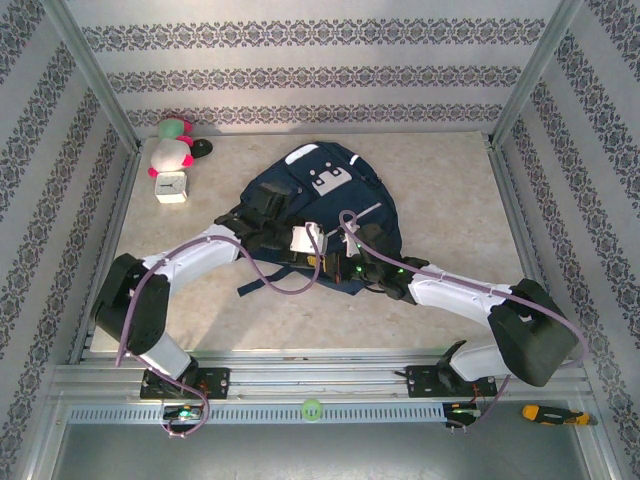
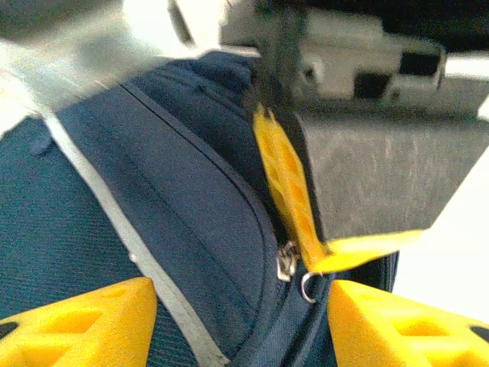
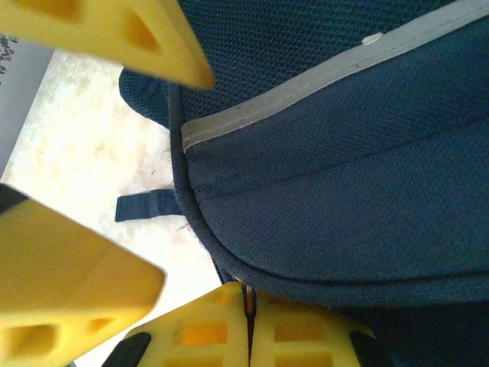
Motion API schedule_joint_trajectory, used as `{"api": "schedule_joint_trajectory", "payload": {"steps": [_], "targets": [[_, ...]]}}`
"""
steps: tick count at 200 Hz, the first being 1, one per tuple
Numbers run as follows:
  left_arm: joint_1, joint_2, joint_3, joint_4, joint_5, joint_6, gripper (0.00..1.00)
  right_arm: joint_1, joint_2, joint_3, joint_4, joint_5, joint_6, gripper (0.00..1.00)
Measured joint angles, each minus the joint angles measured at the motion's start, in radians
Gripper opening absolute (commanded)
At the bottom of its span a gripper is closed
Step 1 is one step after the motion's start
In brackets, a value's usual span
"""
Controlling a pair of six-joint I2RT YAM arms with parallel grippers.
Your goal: Pack the student bag
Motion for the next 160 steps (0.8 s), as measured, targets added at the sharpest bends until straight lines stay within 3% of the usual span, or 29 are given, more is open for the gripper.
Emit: {"api": "schedule_joint_trajectory", "payload": {"steps": [33, 58, 73, 160], "targets": [[-0.005, 0.025, -0.006, -0.002, -0.043, 0.085, 0.36, -0.006, 0.0, 0.0, 0.0, -0.007, -0.002, 0.0], [-0.005, 0.025, -0.009, 0.025, -0.074, 0.101, 0.1, -0.013, -0.011, 0.0, -0.009, -0.011, -0.002, 0.0], [-0.005, 0.025, -0.01, 0.028, -0.08, 0.119, 0.02, -0.033, -0.03, 0.0, -0.021, -0.018, -0.002, 0.0], [0.031, -0.108, -0.133, 0.046, -0.032, 0.126, 0.0, -0.29, -0.2, -0.046, -0.18, -0.125, -0.114, 0.0]]}}
